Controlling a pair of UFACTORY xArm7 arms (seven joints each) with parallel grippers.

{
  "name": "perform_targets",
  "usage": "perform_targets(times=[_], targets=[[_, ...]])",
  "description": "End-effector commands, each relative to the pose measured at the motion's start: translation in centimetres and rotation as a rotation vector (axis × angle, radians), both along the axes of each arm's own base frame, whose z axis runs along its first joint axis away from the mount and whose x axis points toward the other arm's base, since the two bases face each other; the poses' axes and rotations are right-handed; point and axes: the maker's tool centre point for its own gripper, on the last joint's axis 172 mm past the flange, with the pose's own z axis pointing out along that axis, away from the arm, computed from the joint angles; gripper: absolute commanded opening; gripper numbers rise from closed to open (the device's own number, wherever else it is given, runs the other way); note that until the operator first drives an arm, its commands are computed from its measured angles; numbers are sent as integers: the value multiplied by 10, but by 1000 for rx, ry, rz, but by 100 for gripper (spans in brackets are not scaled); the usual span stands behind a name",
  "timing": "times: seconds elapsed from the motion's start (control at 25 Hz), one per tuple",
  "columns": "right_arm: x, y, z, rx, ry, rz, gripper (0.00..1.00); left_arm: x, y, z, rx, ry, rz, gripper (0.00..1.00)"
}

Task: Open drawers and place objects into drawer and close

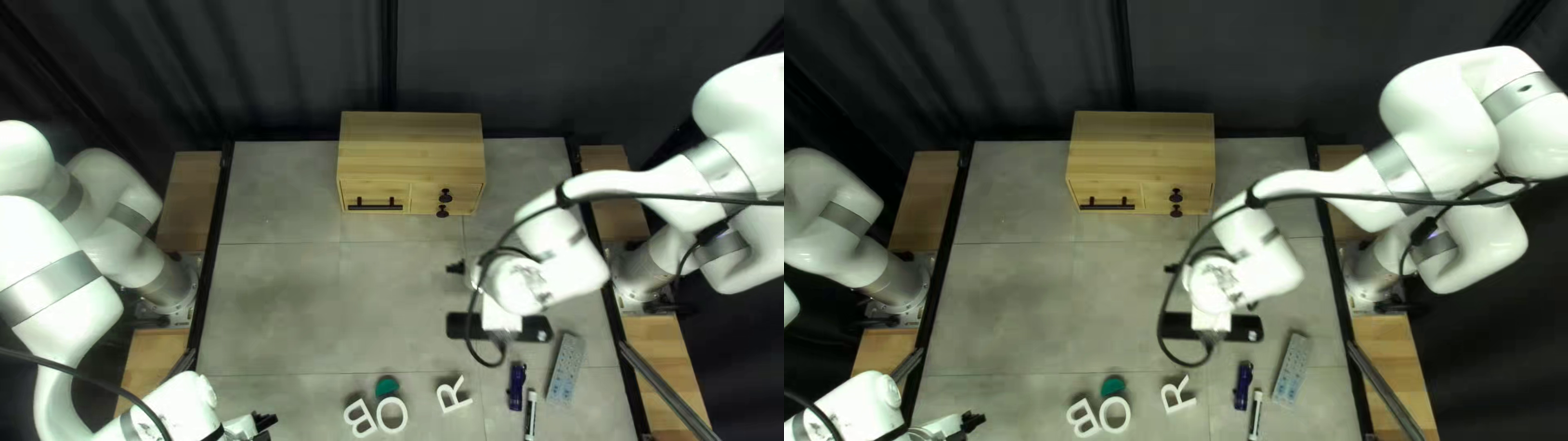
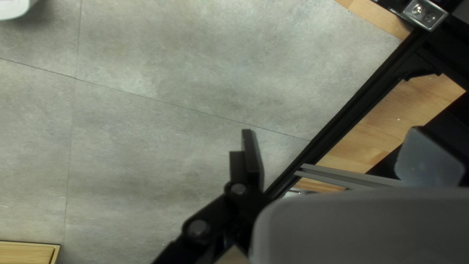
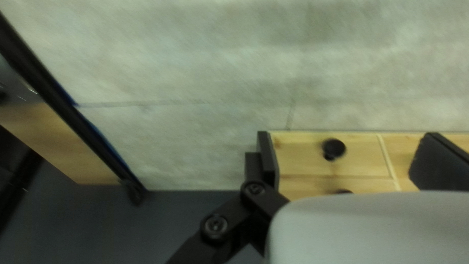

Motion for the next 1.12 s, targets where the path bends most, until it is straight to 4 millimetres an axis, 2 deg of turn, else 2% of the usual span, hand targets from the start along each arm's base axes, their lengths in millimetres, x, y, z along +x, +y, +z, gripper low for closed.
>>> perform_targets(times=[0.04, 0.64, 0.68, 0.88, 1.12], targets=[[14, -25, -3, -46, -19, -29, 100, 0, 0, 0, 0, 0, 0, 100], [14, -25, -3, -46, -19, -29, 100, 0, 0, 0, 0, 0, 0, 100], [10, -27, -9, -63, -16, -13, 100, 0, 0, 0, 0, 0, 0, 100], [8, -49, -17, -97, -32, 1, 100, 0, 0, 0, 0, 0, 0, 100], [21, -75, -18, -142, -41, 32, 100, 0, 0, 0, 0, 0, 0, 100]])
